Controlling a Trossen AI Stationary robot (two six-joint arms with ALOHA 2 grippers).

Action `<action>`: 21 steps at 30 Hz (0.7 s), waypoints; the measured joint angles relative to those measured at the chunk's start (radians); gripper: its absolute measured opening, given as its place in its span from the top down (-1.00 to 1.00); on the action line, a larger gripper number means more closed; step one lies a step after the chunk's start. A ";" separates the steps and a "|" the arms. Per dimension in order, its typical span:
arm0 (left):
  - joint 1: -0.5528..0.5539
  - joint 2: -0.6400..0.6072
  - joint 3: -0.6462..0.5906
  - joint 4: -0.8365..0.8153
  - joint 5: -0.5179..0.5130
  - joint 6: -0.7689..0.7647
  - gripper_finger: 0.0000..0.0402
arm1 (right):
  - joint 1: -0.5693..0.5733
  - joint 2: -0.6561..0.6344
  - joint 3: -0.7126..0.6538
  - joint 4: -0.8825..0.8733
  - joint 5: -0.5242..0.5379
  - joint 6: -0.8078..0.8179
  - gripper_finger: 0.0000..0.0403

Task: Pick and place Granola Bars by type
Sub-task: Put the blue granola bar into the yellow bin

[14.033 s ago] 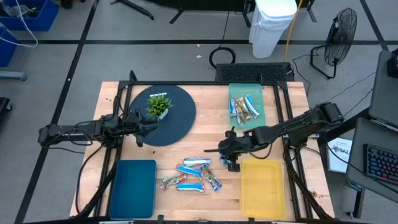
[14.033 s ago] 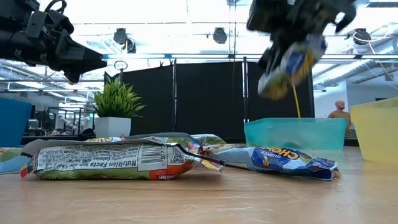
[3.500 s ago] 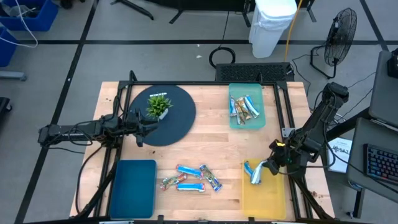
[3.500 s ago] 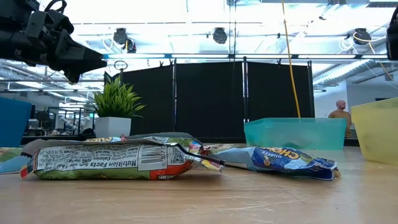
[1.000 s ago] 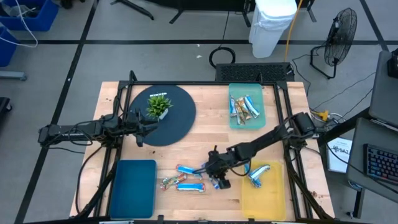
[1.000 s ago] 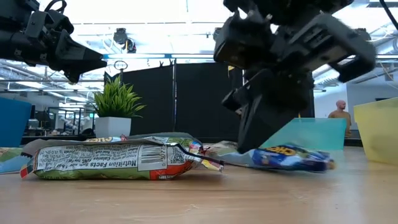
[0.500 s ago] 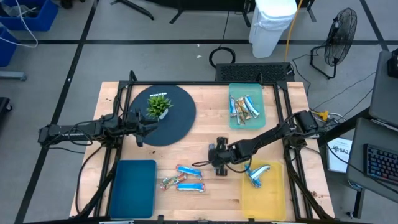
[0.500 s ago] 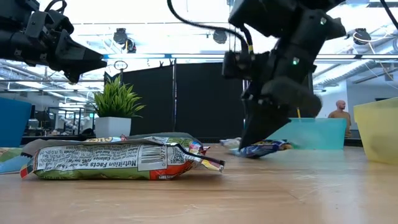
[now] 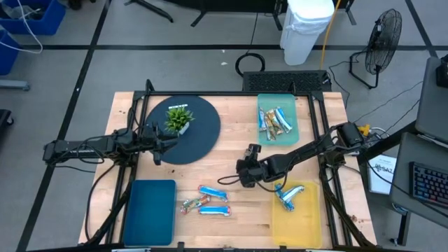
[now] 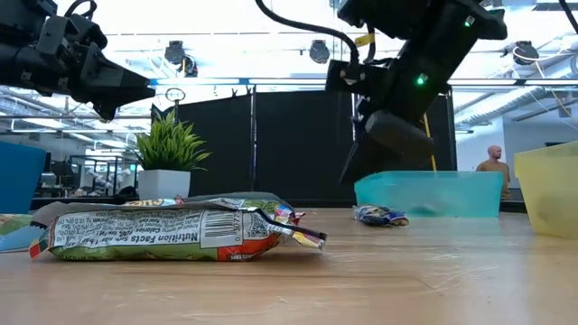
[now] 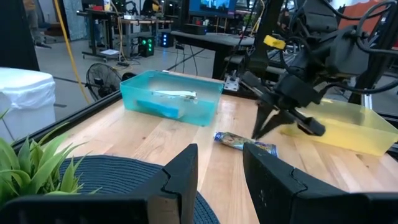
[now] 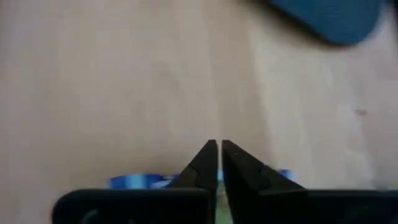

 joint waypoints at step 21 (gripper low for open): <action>0.000 0.000 0.000 0.007 0.000 0.000 0.34 | -0.005 -0.013 -0.032 -0.038 -0.259 0.078 -0.16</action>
